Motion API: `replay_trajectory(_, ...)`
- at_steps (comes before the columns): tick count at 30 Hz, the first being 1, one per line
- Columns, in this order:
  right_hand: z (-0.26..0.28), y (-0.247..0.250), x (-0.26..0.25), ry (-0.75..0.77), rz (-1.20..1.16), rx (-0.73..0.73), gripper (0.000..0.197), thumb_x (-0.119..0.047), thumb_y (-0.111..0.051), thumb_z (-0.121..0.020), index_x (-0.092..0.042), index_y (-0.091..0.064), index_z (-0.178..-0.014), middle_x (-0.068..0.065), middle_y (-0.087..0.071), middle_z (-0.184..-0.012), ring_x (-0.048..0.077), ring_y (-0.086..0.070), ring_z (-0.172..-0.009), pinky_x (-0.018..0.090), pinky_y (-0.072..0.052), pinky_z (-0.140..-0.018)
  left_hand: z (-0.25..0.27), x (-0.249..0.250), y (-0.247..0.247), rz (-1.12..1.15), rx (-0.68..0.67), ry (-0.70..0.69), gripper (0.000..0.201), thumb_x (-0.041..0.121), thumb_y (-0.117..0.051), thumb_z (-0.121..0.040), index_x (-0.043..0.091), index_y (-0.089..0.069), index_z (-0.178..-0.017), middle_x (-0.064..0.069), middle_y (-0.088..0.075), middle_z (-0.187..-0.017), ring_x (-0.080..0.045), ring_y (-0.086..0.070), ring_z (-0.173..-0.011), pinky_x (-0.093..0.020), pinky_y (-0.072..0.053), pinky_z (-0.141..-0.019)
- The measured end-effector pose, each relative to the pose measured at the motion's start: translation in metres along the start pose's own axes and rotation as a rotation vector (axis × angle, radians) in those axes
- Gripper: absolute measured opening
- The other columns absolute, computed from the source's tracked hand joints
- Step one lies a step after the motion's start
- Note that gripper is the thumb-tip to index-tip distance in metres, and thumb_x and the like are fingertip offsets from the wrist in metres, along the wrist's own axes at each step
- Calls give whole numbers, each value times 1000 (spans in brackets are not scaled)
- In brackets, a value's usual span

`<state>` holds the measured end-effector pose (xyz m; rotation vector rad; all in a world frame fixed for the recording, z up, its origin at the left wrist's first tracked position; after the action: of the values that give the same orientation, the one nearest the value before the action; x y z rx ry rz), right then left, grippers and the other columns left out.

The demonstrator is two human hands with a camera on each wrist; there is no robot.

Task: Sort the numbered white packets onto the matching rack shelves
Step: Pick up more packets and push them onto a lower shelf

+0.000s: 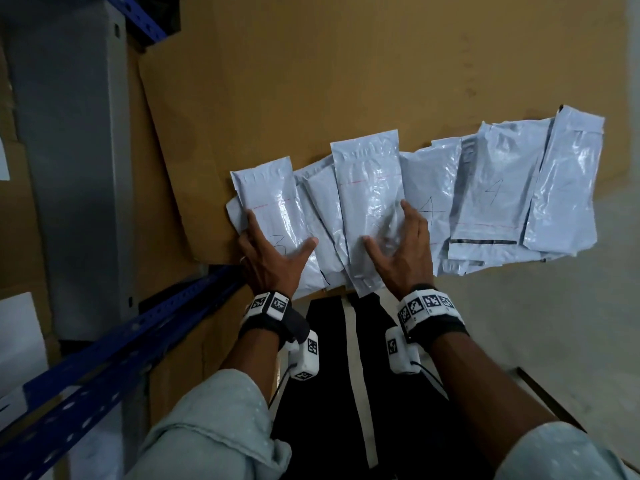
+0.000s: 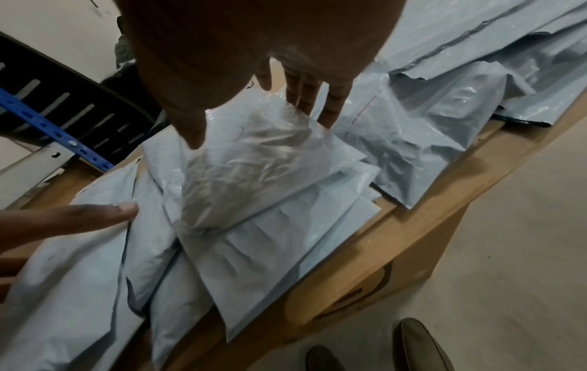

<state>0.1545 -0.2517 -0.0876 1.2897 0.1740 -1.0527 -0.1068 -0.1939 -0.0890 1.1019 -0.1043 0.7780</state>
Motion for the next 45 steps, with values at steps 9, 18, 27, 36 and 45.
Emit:
replay_trajectory(9,7,-20,1,-72,297,-143,125,-82,-69,-66,-36,-2,-161,12,-28,-157,40,-38,-137,59,-40,-107,-2,-7,-11,12,-31,-14,125,51,-87,-61,37,-8,-158,-13,-28,-150,-37,-45,-125,-55,-41,-105)
replay_trajectory(18,-3,-13,-3,-7,138,-68,120,-63,-80,-71,-17,-16,-162,15,-38,-151,31,-38,-135,45,-39,-110,-11,-5,-2,108,75,-74,114,45,-83,-59,49,-17,-153,-7,-32,-137,-25,-48,-111,-51,-49,-99)
replay_trajectory(27,-6,-6,-2,-31,12,-39,110,-40,-85,-75,-11,-21,-160,15,-40,-150,32,-39,-138,40,-34,-114,-9,-4,-1,147,101,-83,113,40,-79,-60,37,-19,-155,-10,-36,-148,-29,-42,-129,-58,-38,-108)
replay_trajectory(36,5,24,-29,40,-35,47,95,-28,-81,-72,-16,-35,-155,9,-45,-140,23,-47,-129,22,-40,-92,5,27,35,203,146,-197,107,35,-80,-61,37,-26,-153,-6,-38,-143,-13,-42,-119,-45,-42,-104)
replay_trajectory(45,40,120,-108,122,-46,111,100,-36,-78,-69,-28,-29,-156,-1,-41,-139,26,-52,-125,47,-58,-77,52,104,125,189,137,-404,108,33,-81,-58,38,-29,-153,-7,-41,-126,-27,-47,-112,-49,-46,-97)
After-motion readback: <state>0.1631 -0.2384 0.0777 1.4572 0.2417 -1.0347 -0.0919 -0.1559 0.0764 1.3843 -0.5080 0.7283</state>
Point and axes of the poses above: each hand's wrist, its own z-axis away from the middle knuckle, its own y-axis out of the back of the hand, x = y × z, the point moved 7 cm from there along -z, towards the middle knuckle
